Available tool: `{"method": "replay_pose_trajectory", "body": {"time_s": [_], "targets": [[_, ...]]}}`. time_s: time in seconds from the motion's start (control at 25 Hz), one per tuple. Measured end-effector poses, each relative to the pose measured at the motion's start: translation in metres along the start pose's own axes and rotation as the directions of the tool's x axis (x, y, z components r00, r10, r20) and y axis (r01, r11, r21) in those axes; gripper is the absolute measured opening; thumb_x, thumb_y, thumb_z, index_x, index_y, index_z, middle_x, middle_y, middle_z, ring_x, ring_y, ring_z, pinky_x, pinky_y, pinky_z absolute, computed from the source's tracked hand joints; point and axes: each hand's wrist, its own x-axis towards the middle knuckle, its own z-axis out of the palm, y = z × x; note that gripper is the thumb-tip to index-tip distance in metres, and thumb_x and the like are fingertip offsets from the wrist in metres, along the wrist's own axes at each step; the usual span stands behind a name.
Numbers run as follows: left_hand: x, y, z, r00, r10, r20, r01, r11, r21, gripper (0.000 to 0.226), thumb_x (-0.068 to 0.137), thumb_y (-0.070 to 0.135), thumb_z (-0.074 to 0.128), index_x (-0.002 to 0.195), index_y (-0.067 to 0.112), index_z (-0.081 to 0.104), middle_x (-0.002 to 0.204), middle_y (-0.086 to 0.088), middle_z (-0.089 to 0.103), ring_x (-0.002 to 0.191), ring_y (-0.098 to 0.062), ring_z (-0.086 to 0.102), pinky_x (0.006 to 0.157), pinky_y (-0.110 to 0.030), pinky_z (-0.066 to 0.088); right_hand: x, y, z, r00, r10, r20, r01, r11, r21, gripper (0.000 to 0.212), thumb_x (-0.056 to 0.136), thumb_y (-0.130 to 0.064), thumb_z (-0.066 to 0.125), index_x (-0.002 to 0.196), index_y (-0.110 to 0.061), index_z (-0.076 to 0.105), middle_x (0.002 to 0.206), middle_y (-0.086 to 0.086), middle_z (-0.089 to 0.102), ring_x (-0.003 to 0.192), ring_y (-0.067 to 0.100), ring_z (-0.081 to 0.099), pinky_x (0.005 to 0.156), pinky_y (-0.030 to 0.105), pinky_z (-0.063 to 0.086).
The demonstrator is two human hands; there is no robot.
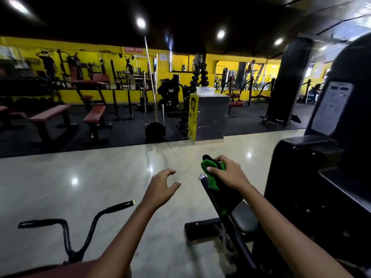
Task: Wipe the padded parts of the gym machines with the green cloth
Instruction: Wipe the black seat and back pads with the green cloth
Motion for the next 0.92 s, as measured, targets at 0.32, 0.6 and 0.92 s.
{"method": "replay_pose_trajectory", "body": {"time_s": [0.32,0.6,0.92], "targets": [[0.109,-0.038,0.007,1.000,-0.011,-0.016,0.012,1.000,0.029,0.038,0.086,0.020,0.069,0.121,0.008,0.060,0.126,-0.006,0.060,0.120,-0.018,0.053,0.098,-0.031,0.044,0.130,0.001,0.022,0.999,-0.050,0.012,0.050,0.998,0.032,0.032,0.083,-0.040,0.066,0.109,-0.022,0.059,0.109,0.008,0.064,0.104,0.028,0.057,0.085,0.036,0.046],[0.202,-0.057,0.041,1.000,-0.021,0.001,0.021,1.000,0.004,0.040,0.086,0.018,0.069,0.122,0.006,0.060,0.126,-0.008,0.060,0.119,-0.018,0.053,0.097,-0.027,0.043,0.211,0.025,0.037,1.000,0.003,-0.004,-0.003,0.998,0.061,0.028,0.083,-0.041,0.065,0.105,-0.025,0.059,0.106,0.005,0.064,0.101,0.025,0.057,0.085,0.037,0.047],[0.339,-0.104,0.096,0.983,0.096,0.155,-0.090,0.995,-0.050,0.037,0.086,0.020,0.069,0.121,0.009,0.061,0.126,-0.005,0.061,0.118,-0.016,0.054,0.093,-0.023,0.042,0.310,0.065,0.052,0.977,0.176,-0.116,-0.177,0.984,-0.001,0.031,0.083,-0.045,0.064,0.108,-0.028,0.057,0.104,0.006,0.064,0.094,0.024,0.058,0.082,0.038,0.050]]}}
